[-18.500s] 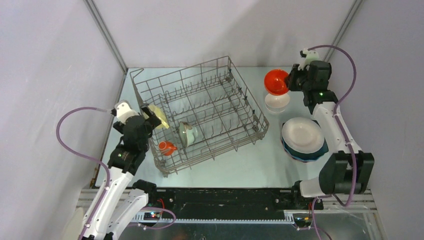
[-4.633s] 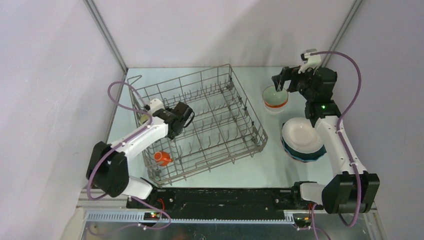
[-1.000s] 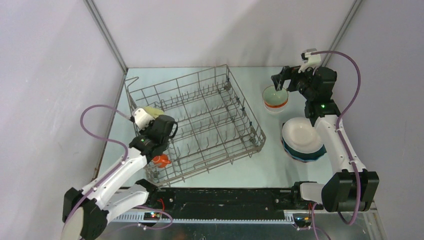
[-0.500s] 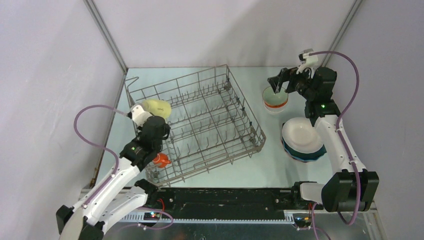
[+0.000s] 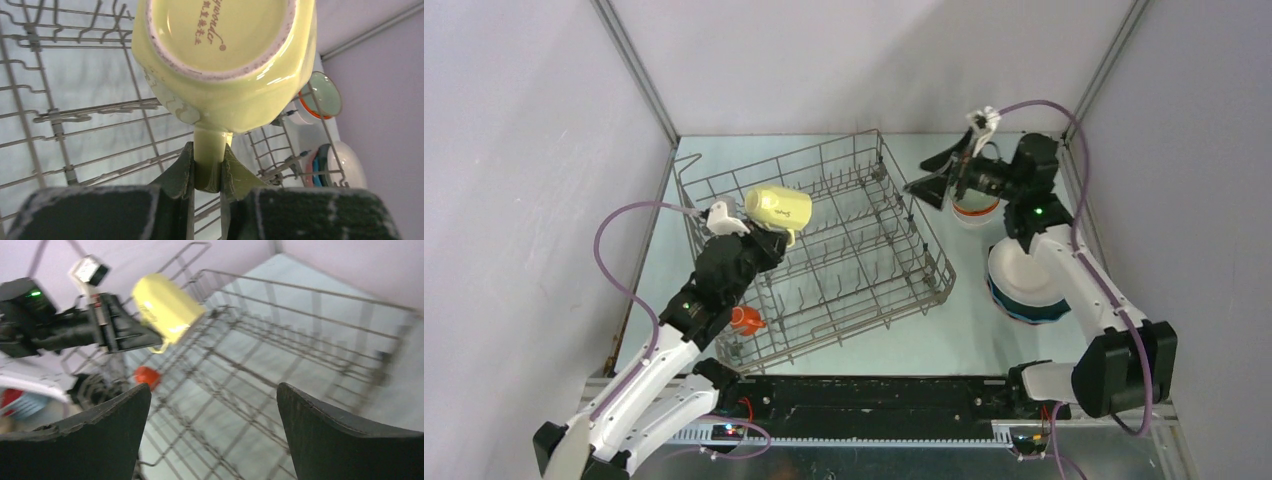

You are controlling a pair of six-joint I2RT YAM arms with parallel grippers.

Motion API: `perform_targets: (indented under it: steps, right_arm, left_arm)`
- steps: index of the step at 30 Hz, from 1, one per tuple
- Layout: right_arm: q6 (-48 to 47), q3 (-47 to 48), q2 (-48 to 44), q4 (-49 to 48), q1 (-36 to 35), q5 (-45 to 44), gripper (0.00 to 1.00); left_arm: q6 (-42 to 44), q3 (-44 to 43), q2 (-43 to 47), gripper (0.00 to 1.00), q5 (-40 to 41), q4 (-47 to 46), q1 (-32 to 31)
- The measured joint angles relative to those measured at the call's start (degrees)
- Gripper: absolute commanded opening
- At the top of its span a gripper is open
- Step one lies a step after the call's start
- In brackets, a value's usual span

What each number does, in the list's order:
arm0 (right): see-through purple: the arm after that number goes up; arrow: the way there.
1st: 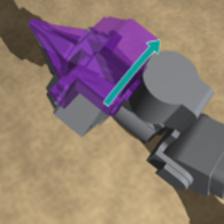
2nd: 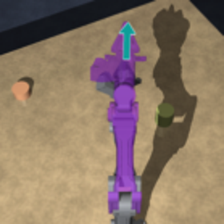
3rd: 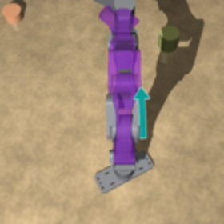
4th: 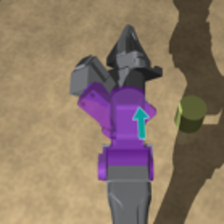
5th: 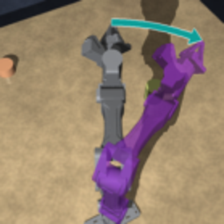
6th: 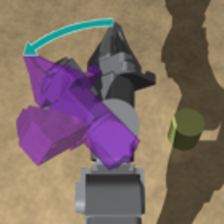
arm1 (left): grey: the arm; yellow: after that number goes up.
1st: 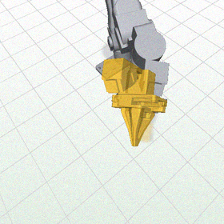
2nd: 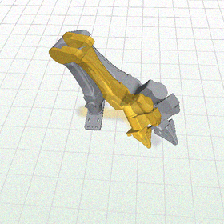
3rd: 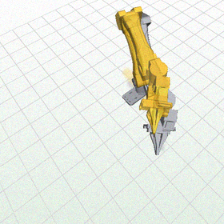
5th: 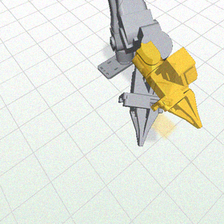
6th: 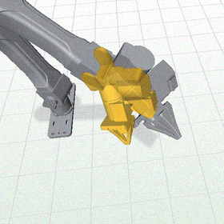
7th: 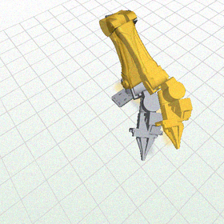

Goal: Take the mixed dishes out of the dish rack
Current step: Pick up the cup from the dish rack, then place the cup at the center of the board.

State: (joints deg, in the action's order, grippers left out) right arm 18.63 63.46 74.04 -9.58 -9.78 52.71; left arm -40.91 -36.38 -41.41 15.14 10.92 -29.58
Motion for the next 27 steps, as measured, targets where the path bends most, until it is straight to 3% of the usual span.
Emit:
perform_targets:
  steps: [5,11,27]
  right_arm:
    - [8.39,-0.02,3.58,-5.84,-8.2,3.28,0.95]
    - [15.54,-0.02,5.27,-12.68,-14.86,1.86,0.93]
    - [19.21,-0.02,8.0,-19.17,-28.46,-7.34,0.88]
  left_arm:
    - [-0.09,0.09,0.57,0.0,-4.15,-3.72,-0.17]
    - [-1.07,3.82,2.21,0.0,-9.7,-15.21,-0.44]
    - [-5.75,7.23,2.16,0.0,-23.12,-34.69,-1.53]
